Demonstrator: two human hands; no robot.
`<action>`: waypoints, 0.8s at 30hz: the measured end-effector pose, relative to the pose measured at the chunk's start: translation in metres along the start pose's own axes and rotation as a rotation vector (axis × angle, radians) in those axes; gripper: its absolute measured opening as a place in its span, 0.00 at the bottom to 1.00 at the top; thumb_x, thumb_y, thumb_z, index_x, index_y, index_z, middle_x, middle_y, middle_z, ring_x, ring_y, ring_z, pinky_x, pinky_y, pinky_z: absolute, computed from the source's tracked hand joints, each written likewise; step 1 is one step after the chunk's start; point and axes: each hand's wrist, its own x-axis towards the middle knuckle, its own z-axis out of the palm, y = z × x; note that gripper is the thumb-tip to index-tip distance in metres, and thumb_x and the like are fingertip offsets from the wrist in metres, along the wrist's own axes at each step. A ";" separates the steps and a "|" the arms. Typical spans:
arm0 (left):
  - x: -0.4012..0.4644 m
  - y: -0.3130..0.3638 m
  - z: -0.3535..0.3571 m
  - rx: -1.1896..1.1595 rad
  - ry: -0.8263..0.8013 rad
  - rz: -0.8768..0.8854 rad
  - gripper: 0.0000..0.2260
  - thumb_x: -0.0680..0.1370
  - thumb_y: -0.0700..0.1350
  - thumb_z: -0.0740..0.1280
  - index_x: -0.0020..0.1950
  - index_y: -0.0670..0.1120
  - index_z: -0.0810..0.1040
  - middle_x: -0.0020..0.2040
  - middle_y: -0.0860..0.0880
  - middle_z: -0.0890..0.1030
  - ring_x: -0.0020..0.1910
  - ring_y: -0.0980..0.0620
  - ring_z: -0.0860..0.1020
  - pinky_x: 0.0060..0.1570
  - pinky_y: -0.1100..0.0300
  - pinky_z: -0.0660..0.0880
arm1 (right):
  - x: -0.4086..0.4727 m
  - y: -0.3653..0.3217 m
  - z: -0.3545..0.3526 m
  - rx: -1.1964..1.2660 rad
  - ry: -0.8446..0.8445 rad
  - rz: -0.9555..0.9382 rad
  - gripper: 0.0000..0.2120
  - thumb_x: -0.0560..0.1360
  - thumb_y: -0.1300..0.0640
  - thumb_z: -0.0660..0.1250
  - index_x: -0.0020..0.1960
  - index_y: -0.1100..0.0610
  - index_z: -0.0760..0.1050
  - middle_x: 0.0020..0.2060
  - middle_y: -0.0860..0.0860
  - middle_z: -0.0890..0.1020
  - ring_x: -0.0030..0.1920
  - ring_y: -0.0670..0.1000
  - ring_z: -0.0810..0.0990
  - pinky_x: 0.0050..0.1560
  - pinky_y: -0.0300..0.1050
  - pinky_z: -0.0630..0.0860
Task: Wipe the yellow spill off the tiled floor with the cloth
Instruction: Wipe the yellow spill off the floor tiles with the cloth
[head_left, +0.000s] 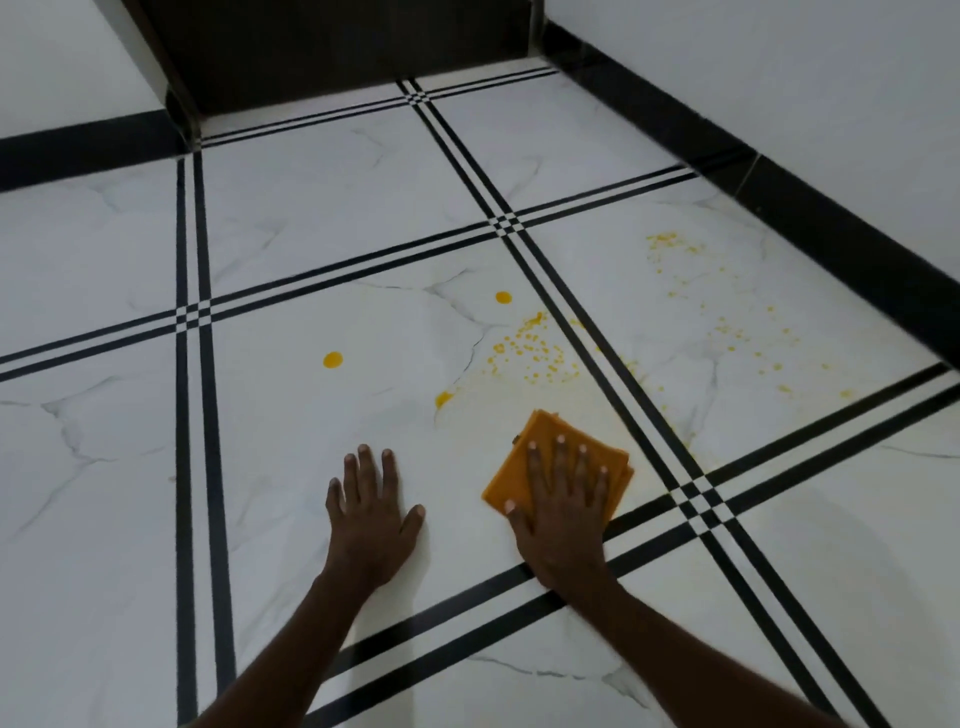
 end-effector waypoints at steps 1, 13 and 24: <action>0.001 -0.001 0.000 0.005 0.006 -0.005 0.39 0.77 0.63 0.48 0.81 0.39 0.57 0.80 0.32 0.56 0.78 0.30 0.59 0.71 0.32 0.62 | 0.008 0.006 -0.003 -0.007 0.007 -0.006 0.38 0.80 0.35 0.50 0.84 0.51 0.48 0.83 0.59 0.51 0.82 0.66 0.49 0.79 0.71 0.44; 0.005 -0.004 0.004 -0.012 -0.034 -0.010 0.44 0.77 0.69 0.32 0.82 0.42 0.52 0.81 0.34 0.52 0.80 0.32 0.54 0.72 0.33 0.58 | 0.016 -0.006 -0.009 0.015 0.016 0.050 0.40 0.78 0.35 0.54 0.84 0.50 0.47 0.83 0.60 0.53 0.82 0.66 0.50 0.79 0.71 0.42; 0.003 -0.007 -0.001 -0.002 -0.026 0.000 0.42 0.78 0.69 0.37 0.81 0.42 0.58 0.80 0.34 0.59 0.78 0.33 0.61 0.69 0.34 0.65 | -0.015 -0.037 -0.007 0.113 0.098 0.426 0.41 0.77 0.36 0.56 0.84 0.53 0.52 0.83 0.60 0.54 0.82 0.66 0.52 0.79 0.70 0.48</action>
